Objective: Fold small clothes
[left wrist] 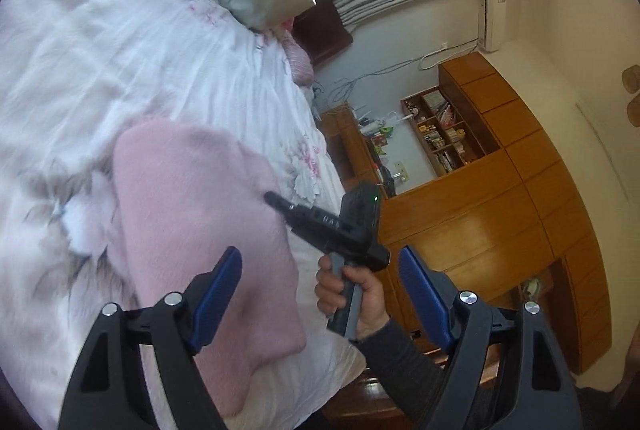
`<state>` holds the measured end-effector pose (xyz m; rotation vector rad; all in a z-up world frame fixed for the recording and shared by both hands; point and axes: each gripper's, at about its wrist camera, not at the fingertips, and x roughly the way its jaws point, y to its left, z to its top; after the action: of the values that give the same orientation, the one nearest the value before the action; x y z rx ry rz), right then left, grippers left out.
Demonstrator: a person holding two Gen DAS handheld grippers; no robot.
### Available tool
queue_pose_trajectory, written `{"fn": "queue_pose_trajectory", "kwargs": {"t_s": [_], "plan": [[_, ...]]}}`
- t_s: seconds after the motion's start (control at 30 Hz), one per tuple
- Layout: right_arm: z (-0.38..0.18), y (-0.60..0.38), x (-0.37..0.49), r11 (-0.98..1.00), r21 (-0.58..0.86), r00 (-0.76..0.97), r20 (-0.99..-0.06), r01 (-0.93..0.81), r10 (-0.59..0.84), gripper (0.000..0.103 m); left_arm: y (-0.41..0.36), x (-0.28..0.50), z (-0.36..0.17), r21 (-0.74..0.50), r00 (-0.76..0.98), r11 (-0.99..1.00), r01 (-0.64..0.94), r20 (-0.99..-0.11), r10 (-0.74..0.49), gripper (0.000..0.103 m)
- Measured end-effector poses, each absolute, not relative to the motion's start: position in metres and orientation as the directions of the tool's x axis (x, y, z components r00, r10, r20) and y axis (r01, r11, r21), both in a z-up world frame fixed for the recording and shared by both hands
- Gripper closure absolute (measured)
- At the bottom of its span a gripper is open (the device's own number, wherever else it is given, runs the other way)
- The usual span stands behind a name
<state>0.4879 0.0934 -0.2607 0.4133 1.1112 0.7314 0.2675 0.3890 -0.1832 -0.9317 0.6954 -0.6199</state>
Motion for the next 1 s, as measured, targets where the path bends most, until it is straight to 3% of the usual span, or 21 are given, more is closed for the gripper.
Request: {"fn": "queue_pose_trajectory", "kwargs": {"t_s": [0.07,0.13,0.17,0.23,0.3,0.43,0.5,0.57,0.63,0.67,0.73,0.77,0.8,0.83,0.87,1.0], "plan": [[-0.263,0.093,0.491,0.702,0.639,0.247,-0.658,-0.315,0.711,0.087,0.393,0.303,-0.190,-0.890,0.591,0.424,0.169,-0.253,-0.766,0.022],[-0.263,0.091,0.492,0.693,0.649,0.239,-0.653,-0.313,0.719,0.083,0.394,0.332,-0.209,-0.886,0.554,0.449,0.116,-0.317,-0.770,0.022],[-0.259,0.091,0.492,0.690,0.652,0.243,-0.647,-0.314,0.723,0.077,0.392,0.344,-0.227,-0.888,0.517,0.454,0.070,-0.357,-0.778,0.028],[-0.236,0.084,0.476,0.694,0.627,0.298,-0.628,-0.355,0.719,0.077,0.388,0.350,-0.256,-0.873,0.497,0.486,0.046,-0.402,-0.769,0.036],[-0.216,0.088,0.456,0.652,0.628,0.287,-0.589,-0.426,0.755,0.077,0.386,0.347,-0.261,-0.868,0.505,0.492,0.065,-0.397,-0.767,0.036],[-0.232,0.104,0.440,0.626,0.633,0.177,-0.624,-0.456,0.761,0.078,0.394,0.339,-0.266,-0.875,0.519,0.480,0.066,-0.381,-0.765,0.046],[-0.254,0.102,0.449,0.665,0.615,0.170,-0.667,-0.423,0.725,0.102,0.398,0.331,-0.256,-0.869,0.526,0.491,0.062,-0.390,-0.756,0.043],[-0.264,0.091,0.456,0.662,0.645,0.154,-0.661,-0.381,0.734,0.103,0.390,0.314,-0.234,-0.859,0.516,0.496,0.128,-0.370,-0.773,0.041],[-0.258,0.086,0.453,0.627,0.683,0.135,-0.629,-0.374,0.766,0.094,0.371,0.296,-0.212,-0.827,0.480,0.519,0.216,-0.373,-0.794,0.039],[-0.253,0.086,0.448,0.616,0.685,0.135,-0.619,-0.388,0.774,0.085,0.361,0.290,-0.209,-0.806,0.461,0.540,0.242,-0.394,-0.795,0.038],[-0.247,0.090,0.438,0.594,0.695,0.118,-0.604,-0.407,0.788,0.083,0.352,0.291,-0.225,-0.774,0.428,0.601,0.200,-0.483,-0.764,0.041],[-0.250,0.092,0.435,0.600,0.690,0.112,-0.614,-0.405,0.781,0.084,0.354,0.293,-0.239,-0.779,0.419,0.603,0.171,-0.497,-0.760,0.046],[-0.255,0.093,0.436,0.626,0.673,0.116,-0.639,-0.394,0.760,0.094,0.359,0.293,-0.250,-0.796,0.422,0.585,0.154,-0.482,-0.767,0.052],[-0.264,0.093,0.440,0.658,0.651,0.116,-0.672,-0.379,0.732,0.103,0.366,0.293,-0.259,-0.811,0.438,0.571,0.127,-0.471,-0.766,0.074],[-0.272,0.091,0.445,0.668,0.641,0.113,-0.684,-0.377,0.721,0.103,0.373,0.292,-0.268,-0.817,0.456,0.569,0.093,-0.473,-0.754,0.099],[-0.282,0.076,0.455,0.612,0.731,0.061,-0.626,-0.300,0.777,0.103,0.376,0.284,-0.280,-0.816,0.476,0.577,0.042,-0.491,-0.730,0.102]]}}
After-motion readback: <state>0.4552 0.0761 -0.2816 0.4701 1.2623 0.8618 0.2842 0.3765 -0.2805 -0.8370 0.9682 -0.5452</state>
